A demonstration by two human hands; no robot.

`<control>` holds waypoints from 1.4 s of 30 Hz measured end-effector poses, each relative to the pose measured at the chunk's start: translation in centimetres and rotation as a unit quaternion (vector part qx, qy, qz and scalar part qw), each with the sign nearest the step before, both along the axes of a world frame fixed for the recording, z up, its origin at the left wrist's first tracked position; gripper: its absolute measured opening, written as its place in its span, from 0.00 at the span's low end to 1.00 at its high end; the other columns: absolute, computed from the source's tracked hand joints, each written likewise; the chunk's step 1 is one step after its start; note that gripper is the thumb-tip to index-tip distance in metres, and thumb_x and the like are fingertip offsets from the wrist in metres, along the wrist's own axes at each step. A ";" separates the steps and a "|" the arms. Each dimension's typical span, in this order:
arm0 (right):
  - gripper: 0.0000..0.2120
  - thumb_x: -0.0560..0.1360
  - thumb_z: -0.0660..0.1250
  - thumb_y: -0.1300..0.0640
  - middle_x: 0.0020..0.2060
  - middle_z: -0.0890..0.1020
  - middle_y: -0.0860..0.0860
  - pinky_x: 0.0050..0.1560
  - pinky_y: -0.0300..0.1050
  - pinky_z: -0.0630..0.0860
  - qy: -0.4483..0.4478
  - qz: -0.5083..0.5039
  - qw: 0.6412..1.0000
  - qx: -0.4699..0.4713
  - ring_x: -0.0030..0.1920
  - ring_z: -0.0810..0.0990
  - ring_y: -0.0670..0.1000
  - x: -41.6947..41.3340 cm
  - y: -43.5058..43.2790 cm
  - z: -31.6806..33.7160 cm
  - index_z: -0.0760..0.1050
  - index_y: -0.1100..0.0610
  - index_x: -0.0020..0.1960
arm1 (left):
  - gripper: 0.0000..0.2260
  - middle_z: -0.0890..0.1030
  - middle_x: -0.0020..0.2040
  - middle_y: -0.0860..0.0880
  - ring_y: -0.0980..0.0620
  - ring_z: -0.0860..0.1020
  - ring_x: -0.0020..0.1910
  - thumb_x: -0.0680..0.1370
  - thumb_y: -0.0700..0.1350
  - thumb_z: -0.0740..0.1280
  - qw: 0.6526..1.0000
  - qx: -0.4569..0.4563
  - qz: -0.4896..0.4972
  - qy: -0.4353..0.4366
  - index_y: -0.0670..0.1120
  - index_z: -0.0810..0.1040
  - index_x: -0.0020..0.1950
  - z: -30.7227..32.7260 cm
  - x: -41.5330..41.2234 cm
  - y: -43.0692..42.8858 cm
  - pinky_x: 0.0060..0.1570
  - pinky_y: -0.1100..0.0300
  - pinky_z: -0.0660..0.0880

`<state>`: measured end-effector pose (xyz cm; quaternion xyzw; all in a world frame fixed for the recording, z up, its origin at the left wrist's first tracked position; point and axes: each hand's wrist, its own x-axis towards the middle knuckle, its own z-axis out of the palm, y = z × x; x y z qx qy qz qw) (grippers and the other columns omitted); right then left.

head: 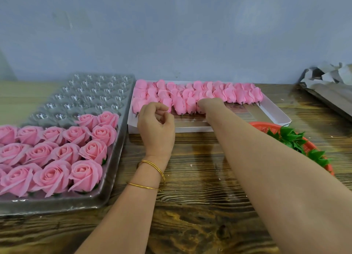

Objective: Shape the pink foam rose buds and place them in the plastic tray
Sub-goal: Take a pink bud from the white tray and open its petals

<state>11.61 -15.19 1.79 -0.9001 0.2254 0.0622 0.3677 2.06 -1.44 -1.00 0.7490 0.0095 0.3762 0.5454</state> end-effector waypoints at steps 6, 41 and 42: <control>0.05 0.79 0.60 0.54 0.48 0.70 0.53 0.49 0.42 0.68 -0.047 0.025 0.994 -0.093 0.49 0.69 0.54 0.3 -0.3 0.1 0.67 0.55 0.47 | 0.08 0.78 0.41 0.45 0.54 0.74 0.36 0.70 0.32 0.68 1.000 0.001 -0.005 0.003 0.44 0.78 0.43 -0.1 0.1 0.1 0.39 0.64 0.74; 0.09 0.71 0.69 0.57 0.38 0.73 0.56 0.40 0.47 0.68 -0.213 -0.085 0.936 0.267 0.37 0.69 0.55 -4.9 3.2 1.2 0.75 0.62 0.46 | 0.08 0.80 0.39 0.46 0.45 0.81 0.39 0.76 0.37 0.66 0.986 -0.120 -0.106 0.044 0.50 0.75 0.43 0.0 0.1 0.3 0.42 0.51 0.79; 0.07 0.71 0.68 0.59 0.36 0.73 0.57 0.40 0.47 0.68 -0.213 -0.075 0.930 0.291 0.33 0.68 0.54 -5.6 3.6 1.3 0.76 0.63 0.43 | 0.07 0.80 0.39 0.46 0.46 0.81 0.38 0.77 0.37 0.65 0.981 -0.144 -0.120 0.044 0.49 0.75 0.43 0.1 0.1 0.3 0.41 0.53 0.80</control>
